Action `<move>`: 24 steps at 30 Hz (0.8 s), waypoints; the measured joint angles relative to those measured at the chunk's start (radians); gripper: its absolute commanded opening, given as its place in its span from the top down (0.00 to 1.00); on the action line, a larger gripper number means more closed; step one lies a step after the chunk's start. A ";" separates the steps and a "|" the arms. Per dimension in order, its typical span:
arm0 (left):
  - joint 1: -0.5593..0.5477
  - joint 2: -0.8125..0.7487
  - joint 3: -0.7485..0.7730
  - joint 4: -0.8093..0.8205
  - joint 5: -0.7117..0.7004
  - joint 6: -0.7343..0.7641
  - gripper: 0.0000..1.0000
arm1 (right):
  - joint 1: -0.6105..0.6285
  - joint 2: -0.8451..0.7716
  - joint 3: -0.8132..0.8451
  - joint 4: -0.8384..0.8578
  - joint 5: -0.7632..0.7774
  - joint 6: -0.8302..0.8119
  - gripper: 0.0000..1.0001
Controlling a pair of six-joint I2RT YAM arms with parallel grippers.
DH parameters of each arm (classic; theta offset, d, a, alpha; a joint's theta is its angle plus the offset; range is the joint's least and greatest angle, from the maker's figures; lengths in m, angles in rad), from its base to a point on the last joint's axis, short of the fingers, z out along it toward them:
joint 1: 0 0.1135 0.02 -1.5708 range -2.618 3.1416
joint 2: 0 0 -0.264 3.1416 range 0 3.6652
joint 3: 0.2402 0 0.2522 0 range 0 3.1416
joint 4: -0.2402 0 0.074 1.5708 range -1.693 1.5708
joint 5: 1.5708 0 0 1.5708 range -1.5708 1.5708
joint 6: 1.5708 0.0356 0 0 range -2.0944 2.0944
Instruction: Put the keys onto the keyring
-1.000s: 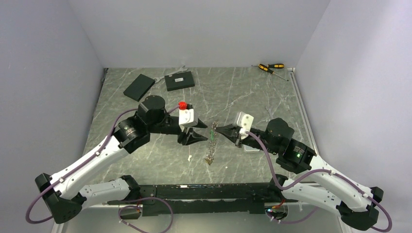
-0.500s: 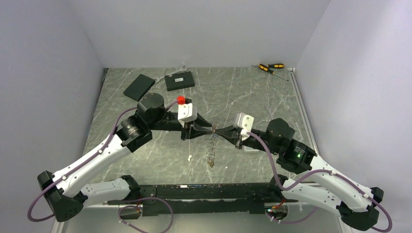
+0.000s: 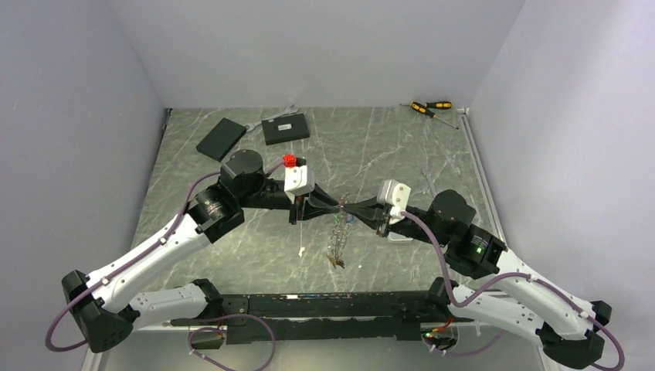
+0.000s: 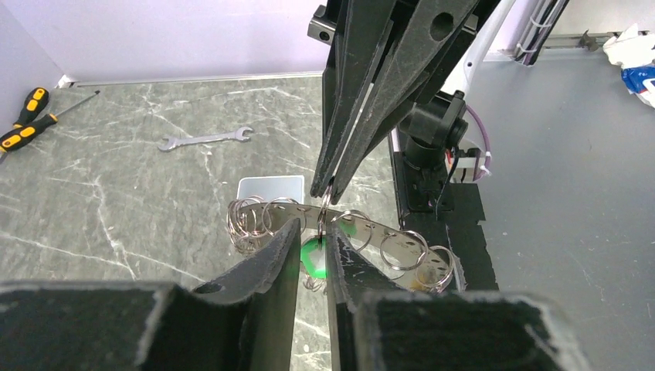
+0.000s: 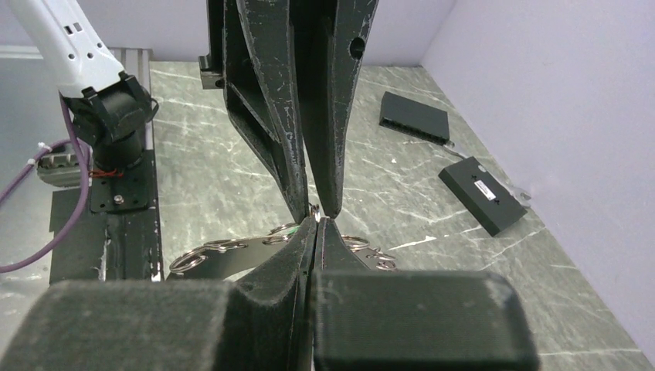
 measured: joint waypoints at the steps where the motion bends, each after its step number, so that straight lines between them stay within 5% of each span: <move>1: 0.000 0.000 -0.003 0.006 0.000 -0.001 0.79 | 0.000 0.000 -0.001 0.003 0.000 0.000 1.00; 15: 0.000 0.000 -0.043 0.085 0.018 -0.038 1.00 | 0.000 0.001 -0.010 0.027 0.000 0.008 1.00; 24: 0.000 -0.029 -0.108 0.169 0.005 -0.066 1.00 | -0.002 0.007 -0.015 0.029 -0.004 0.018 1.00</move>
